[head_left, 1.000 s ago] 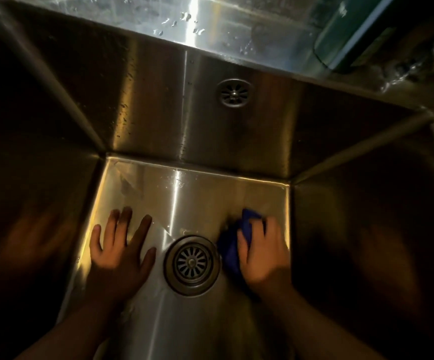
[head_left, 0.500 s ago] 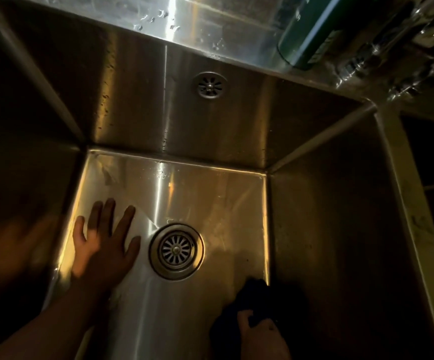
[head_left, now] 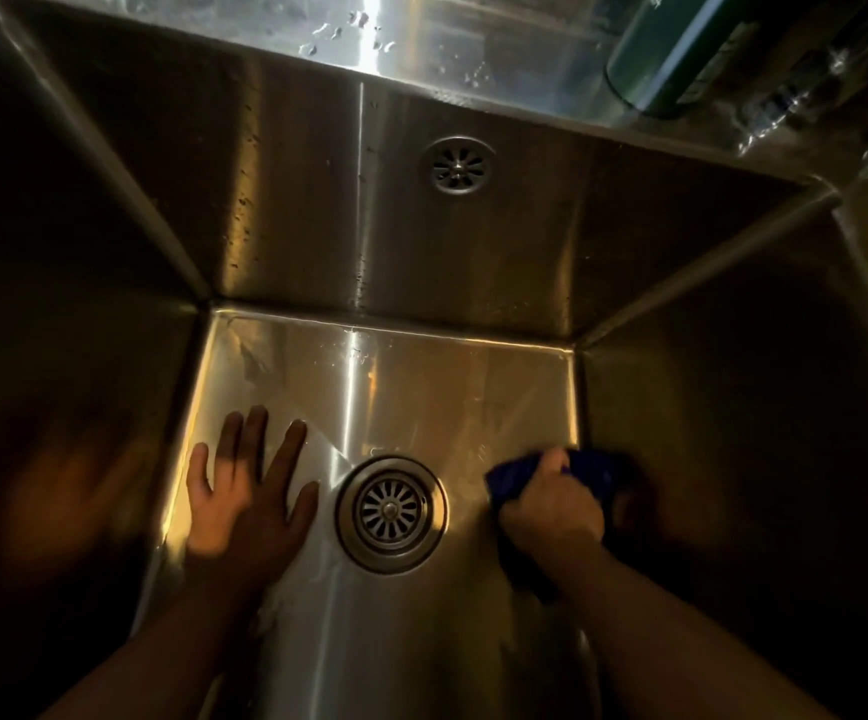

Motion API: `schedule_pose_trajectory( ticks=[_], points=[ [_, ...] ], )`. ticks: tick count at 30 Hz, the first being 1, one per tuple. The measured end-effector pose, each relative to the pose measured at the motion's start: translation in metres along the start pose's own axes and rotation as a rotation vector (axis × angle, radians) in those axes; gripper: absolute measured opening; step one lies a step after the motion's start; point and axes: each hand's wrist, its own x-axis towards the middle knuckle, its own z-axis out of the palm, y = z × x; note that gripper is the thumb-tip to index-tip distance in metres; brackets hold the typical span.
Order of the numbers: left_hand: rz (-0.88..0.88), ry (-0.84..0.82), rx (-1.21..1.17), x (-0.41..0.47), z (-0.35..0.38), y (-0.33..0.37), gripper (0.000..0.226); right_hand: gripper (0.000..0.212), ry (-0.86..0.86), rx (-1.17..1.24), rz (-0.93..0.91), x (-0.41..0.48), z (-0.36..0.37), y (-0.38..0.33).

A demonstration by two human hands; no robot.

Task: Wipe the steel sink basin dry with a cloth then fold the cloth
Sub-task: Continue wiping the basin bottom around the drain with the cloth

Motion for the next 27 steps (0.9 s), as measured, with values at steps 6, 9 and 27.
schedule_pose_trajectory(
  ticks=[6,9,27],
  points=[
    [0.002,-0.037,-0.015,0.001,-0.004,-0.001,0.067,0.069,0.128,0.008,0.008,0.080,-0.058,-0.047],
    [0.004,-0.067,-0.020,0.002,-0.006,0.000,0.067,0.068,0.191,0.017,0.016,0.094,-0.066,-0.056],
    [-0.211,-0.161,-0.390,0.008,-0.121,0.017,0.059,0.034,-0.639,0.240,-0.692,-0.164,0.001,-0.098]
  ],
)
